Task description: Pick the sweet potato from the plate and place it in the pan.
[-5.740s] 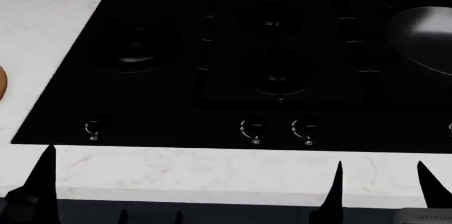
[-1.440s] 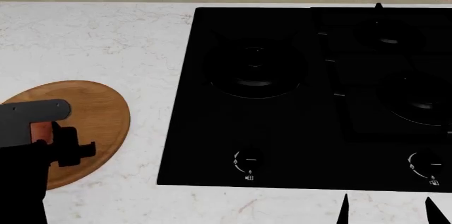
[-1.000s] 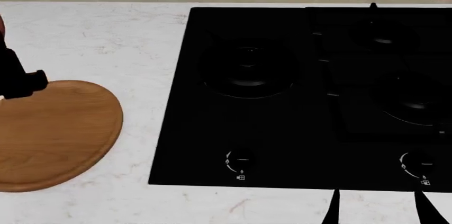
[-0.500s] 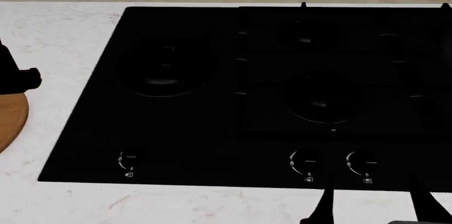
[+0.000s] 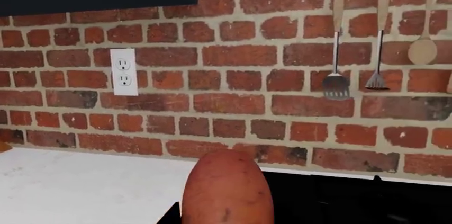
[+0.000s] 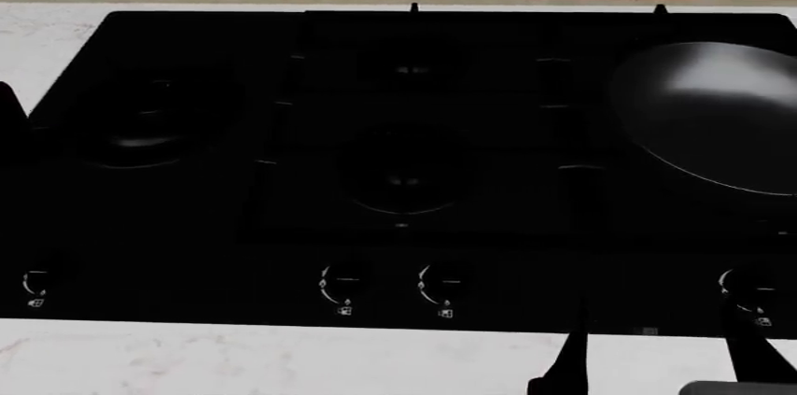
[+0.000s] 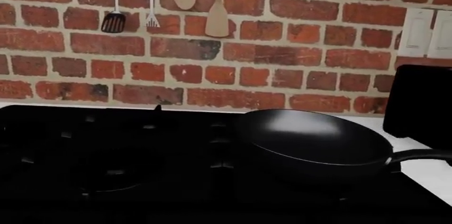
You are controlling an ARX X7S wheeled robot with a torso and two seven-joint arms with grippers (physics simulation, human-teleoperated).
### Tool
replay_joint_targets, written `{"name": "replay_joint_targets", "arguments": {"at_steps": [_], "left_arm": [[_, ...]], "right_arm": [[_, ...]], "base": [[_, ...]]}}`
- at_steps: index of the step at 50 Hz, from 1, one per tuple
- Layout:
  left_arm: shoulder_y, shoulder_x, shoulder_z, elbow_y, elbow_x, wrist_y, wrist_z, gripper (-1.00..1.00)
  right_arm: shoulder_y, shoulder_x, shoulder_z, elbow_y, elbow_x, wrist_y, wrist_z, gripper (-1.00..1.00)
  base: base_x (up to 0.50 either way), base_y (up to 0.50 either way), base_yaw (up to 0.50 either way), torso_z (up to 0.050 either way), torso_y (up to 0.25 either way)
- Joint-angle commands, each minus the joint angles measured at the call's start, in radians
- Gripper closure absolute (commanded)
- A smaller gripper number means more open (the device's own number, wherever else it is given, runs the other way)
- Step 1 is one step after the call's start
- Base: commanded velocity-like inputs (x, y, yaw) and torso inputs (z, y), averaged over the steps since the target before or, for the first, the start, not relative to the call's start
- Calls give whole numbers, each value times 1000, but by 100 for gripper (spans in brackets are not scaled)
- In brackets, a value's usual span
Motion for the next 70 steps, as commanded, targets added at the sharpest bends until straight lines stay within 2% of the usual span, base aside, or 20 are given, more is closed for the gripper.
{"name": "replay_joint_targets", "arguments": {"at_steps": [1,21,59,62,66,70], "left_arm": [[-6,1,-6,-2,-14,7,-17,100],[4,-14,-23,19,-45,-21,-29,100],[20,-10,-16,9,-45,3,-43,100],[10,-13,-26,21,-61,-16,-49,100],[-11,-23,-38,37,-79,-42,-58,100],[-11,-29,-36,33,-79,-34,-49,100]], "right_arm": [[14,7,0,3,9,5,1,-100],[-20,7,19,-38,22,10,24,-100],[49,45,28,-51,44,38,35,-100],[88,58,79,-65,124,95,30,-100],[274,139,193,-134,286,278,79,-100],[433,196,240,-148,365,378,126,-100]], "base": [[0,-500,0,0,15],[0,-500,0,0,0],[0,-500,0,0,0],[0,-49,0,0,0],[0,0,0,0,0],[314,0,0,0,0]]}}
